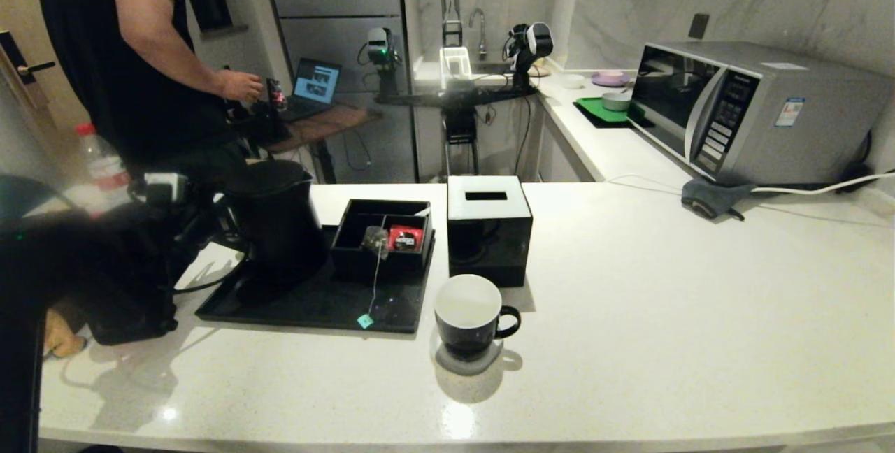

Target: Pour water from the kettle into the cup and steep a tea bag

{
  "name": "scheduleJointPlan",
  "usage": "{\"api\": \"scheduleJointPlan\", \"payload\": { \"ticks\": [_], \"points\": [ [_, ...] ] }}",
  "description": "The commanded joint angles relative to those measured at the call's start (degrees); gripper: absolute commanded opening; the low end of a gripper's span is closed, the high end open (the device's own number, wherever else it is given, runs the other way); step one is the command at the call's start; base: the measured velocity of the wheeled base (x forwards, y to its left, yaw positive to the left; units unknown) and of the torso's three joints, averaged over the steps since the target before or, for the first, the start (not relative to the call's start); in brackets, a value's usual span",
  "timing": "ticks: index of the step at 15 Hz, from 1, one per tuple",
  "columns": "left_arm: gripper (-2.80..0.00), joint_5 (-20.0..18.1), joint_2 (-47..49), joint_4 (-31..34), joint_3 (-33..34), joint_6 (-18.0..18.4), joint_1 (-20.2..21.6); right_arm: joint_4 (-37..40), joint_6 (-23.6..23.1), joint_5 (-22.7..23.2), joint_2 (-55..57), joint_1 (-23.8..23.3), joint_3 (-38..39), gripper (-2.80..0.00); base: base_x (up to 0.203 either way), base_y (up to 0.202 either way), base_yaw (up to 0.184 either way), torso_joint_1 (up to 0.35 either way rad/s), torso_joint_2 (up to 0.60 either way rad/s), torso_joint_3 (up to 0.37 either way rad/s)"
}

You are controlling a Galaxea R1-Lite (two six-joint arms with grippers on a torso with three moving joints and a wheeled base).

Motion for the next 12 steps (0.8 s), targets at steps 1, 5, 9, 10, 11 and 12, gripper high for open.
{"api": "scheduleJointPlan", "payload": {
  "ticks": [1,5,9,10,11,12],
  "points": [
    [-2.80,0.12,-2.52,-3.13,1.13,-0.65,0.39,-0.02,0.05,-0.01,0.07,0.02,0.00,-2.80,0.000,0.000,0.000,0.000,0.00,0.000],
    [-2.80,1.57,-5.70,-3.13,3.02,-0.67,0.53,-0.02,0.05,-0.01,0.07,-0.02,0.00,-2.80,0.000,0.000,0.000,0.000,0.00,0.000],
    [-2.80,1.58,-8.70,-3.13,6.60,-1.59,0.54,-0.02,0.05,-0.01,0.07,-0.02,0.00,-2.80,0.000,0.000,0.000,0.000,0.00,0.000],
    [-2.80,1.58,-9.53,-3.13,8.12,-1.88,0.54,-0.02,0.05,-0.01,0.07,-0.02,0.00,-2.80,0.000,0.000,0.000,0.000,0.00,0.000],
    [-2.80,1.58,-10.53,-3.13,9.38,-2.55,0.50,-0.02,0.05,-0.01,0.07,-0.02,0.00,-2.80,0.000,0.000,0.000,0.000,0.00,0.000],
    [-2.80,1.58,-11.41,-3.13,10.24,-2.93,0.46,-0.02,0.05,-0.01,0.07,0.00,0.00,-2.80,0.000,0.000,0.000,0.000,0.00,0.000]
  ]
}}
